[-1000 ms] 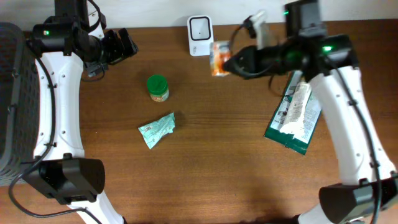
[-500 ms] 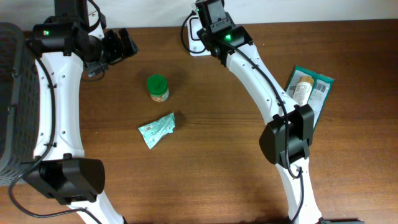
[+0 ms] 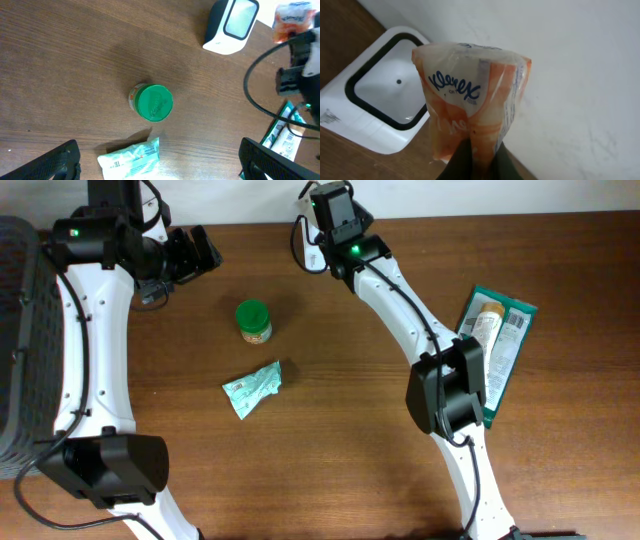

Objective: Scan the item barcode
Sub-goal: 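Carry the orange sachet up to the white scanner, then carry the orange sachet right and lay it beside the green packet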

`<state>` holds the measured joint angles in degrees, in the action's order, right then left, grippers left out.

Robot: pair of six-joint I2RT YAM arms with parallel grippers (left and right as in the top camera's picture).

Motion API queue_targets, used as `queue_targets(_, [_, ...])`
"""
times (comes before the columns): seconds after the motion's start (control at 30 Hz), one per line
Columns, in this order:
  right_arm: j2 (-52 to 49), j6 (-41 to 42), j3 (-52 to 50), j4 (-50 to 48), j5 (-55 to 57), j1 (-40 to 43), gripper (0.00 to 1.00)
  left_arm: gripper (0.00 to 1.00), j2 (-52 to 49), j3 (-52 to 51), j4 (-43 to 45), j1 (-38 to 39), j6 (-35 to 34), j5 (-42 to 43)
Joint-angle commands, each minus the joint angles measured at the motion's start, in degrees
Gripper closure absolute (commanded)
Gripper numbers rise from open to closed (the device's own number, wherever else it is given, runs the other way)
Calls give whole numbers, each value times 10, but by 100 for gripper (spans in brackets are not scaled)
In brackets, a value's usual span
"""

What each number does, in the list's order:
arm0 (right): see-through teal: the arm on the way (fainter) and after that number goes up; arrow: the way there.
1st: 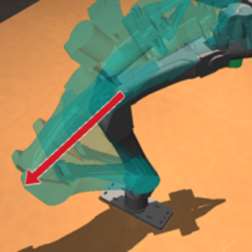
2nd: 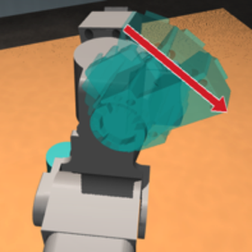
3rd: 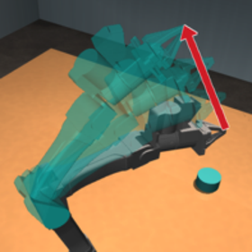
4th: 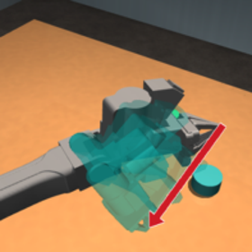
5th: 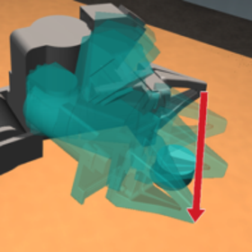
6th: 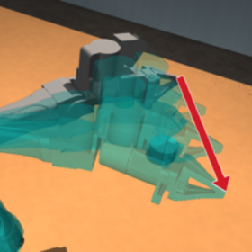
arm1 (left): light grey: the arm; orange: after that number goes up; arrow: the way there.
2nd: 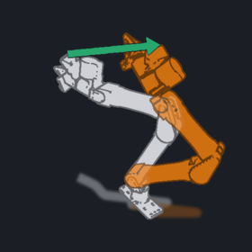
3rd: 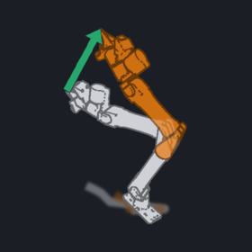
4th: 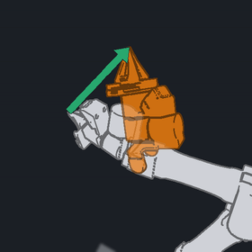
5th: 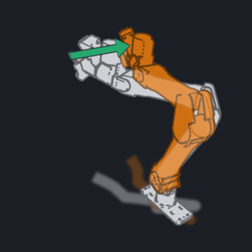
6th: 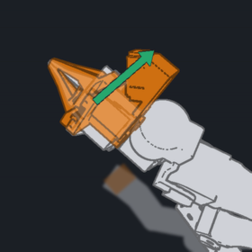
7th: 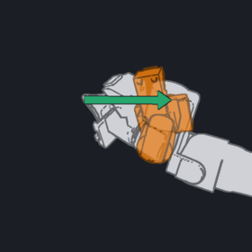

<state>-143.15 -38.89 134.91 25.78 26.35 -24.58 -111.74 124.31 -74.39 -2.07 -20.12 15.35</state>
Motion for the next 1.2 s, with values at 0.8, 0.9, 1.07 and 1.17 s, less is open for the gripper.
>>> queue_targets(0.8, [-40,-32,10,-121,25,-18,96,1,9,5,-1,-2,5,-3])
queue_targets(0.9, [11,41,10,-27,-75,-10,96,1,9,5,-1,-2,5,-3])
queue_targets(1.07, [118,177,10,84,-191,12,96,1,9,5,-1,-2,5,-4])
queue_targets(1.17, [185,315,10,201,-275,36,96,1,9,5,-1,-2,5,-3])
